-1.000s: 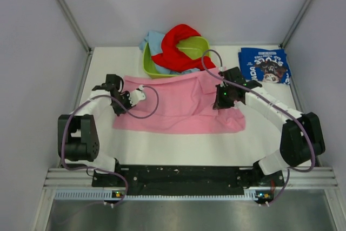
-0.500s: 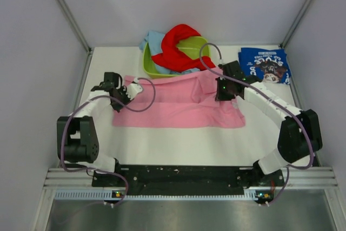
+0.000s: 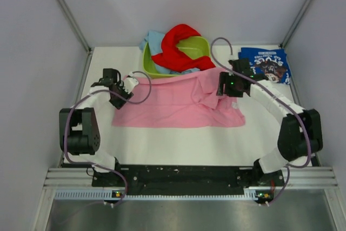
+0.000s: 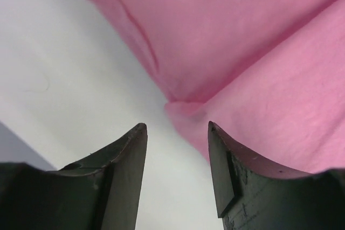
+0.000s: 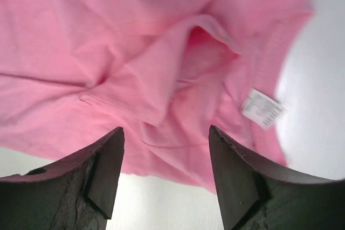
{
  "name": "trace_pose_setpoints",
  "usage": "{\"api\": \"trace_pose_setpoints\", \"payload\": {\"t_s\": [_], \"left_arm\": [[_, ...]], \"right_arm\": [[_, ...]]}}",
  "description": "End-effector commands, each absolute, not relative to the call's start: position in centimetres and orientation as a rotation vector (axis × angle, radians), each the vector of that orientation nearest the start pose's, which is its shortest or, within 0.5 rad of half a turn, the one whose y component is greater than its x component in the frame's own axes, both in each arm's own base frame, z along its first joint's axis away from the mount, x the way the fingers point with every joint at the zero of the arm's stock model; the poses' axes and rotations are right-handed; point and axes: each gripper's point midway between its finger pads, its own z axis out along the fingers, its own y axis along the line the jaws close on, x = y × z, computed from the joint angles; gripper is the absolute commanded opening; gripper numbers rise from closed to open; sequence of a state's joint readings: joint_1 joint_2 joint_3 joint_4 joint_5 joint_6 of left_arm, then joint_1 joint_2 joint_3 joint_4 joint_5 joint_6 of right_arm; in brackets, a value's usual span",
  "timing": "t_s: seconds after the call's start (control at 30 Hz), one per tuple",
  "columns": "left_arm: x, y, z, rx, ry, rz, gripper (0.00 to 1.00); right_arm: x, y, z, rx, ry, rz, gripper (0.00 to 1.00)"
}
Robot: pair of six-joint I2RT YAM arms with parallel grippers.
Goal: Fold and stack the t-shirts
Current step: Fold the flattened tshirt in 1/3 of the way
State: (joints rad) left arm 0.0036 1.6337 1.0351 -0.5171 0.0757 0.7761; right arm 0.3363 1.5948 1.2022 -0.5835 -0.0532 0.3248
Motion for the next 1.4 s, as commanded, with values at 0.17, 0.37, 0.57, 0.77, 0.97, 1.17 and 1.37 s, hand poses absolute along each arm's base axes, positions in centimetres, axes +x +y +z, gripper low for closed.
{"api": "trace_pose_setpoints", "payload": {"t_s": [0.17,0.37,0.57,0.77,0.97,1.17,1.37], "left_arm": [[29.6,-1.3,9.3,1.352,2.171,-0.009,0.63],[25.3,-2.2,5.6,1.536,2.082,-0.079,0.89],[26.1,-1.1,3.1,1.528,2.138,-0.020,0.85],[25.5,-0.3,0.7,1.538,2.218,-0.044,0.74],[25.3,-0.2,-0.1,1.504,2.265,-0.070,0.40],[24.5,0.5,1.1,1.434,2.294,-0.019,0.00],[20.7,3.1,3.2,1.429,2.409,0.093,0.00]], "right_arm": [[28.8,8.5,11.4,0.327,2.496,0.329,0.80],[26.0,5.8,9.0,0.696,2.410,0.232,0.88],[26.0,5.8,7.0,0.835,2.411,0.240,0.74],[24.9,5.3,3.3,0.915,2.494,0.156,0.70],[24.5,3.3,0.6,0.987,2.498,0.076,0.03],[22.8,3.3,1.6,0.998,2.496,0.137,0.00],[17.6,4.0,5.5,1.132,2.472,0.230,0.00]]}}
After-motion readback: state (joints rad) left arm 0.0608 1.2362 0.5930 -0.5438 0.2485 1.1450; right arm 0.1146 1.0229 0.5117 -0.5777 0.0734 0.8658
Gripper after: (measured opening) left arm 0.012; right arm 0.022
